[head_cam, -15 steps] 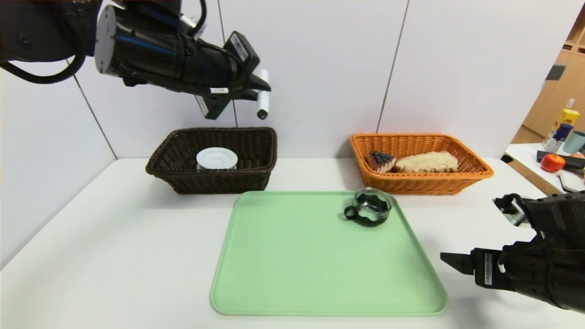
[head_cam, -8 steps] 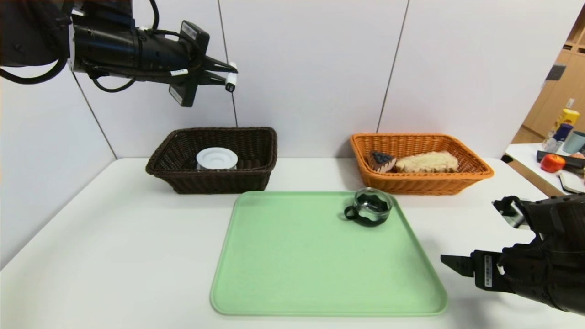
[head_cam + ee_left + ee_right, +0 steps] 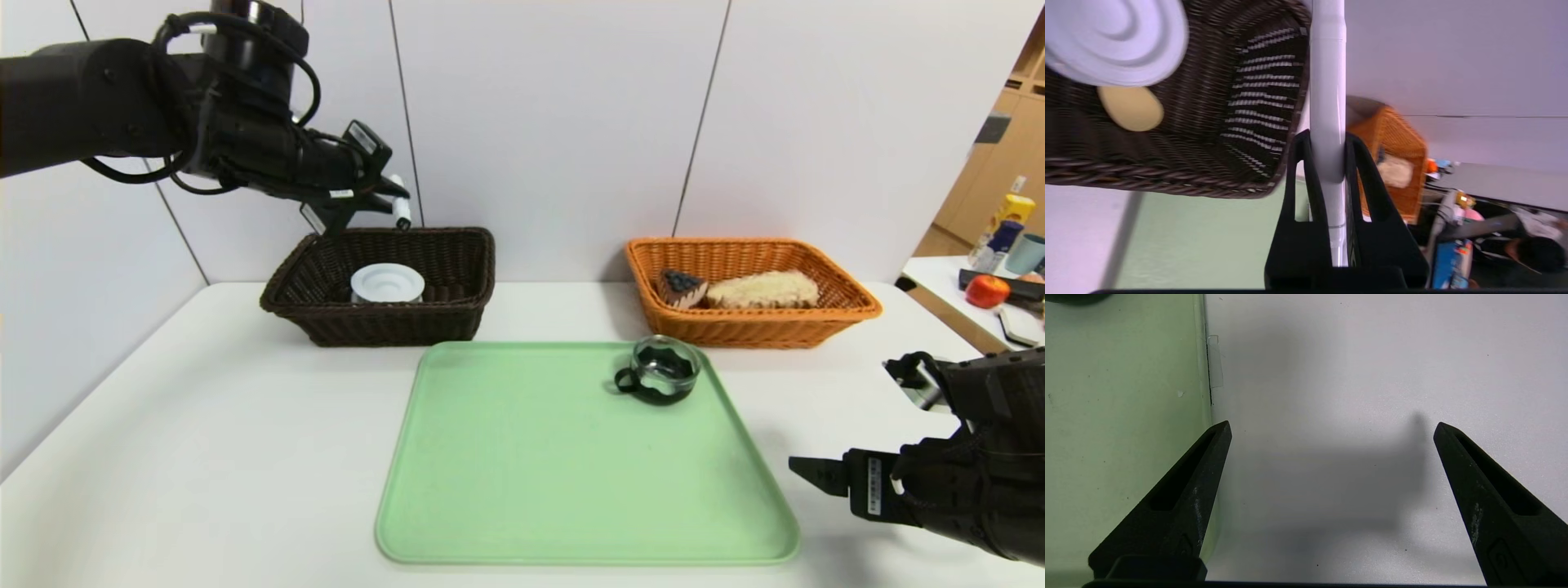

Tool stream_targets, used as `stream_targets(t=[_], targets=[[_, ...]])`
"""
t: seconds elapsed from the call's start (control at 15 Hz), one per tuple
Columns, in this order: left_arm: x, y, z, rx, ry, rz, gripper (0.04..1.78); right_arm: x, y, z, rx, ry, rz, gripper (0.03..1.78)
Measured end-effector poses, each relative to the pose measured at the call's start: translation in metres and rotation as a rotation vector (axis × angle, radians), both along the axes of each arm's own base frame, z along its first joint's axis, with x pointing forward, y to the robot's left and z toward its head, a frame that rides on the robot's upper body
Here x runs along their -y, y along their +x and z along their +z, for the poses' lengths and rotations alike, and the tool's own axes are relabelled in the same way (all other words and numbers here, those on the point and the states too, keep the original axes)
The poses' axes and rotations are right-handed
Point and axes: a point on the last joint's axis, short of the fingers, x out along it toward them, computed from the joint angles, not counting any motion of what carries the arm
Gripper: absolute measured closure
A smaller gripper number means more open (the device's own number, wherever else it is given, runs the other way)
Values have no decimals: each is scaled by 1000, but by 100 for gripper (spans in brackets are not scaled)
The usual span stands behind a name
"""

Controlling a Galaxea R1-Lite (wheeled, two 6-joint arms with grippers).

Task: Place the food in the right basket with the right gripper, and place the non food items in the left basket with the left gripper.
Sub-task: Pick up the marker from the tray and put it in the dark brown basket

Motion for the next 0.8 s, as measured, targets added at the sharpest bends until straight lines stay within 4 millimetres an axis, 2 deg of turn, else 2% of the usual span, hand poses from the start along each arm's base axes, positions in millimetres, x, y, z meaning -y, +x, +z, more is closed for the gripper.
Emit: stream_targets(t=[0.27, 0.8], targets=[[-1, 15, -22, -2, 185, 96, 166, 0, -1, 1, 6, 1, 1, 10], [-7, 40, -51, -49, 244, 196, 166, 0, -3, 1, 8, 1, 3, 10]])
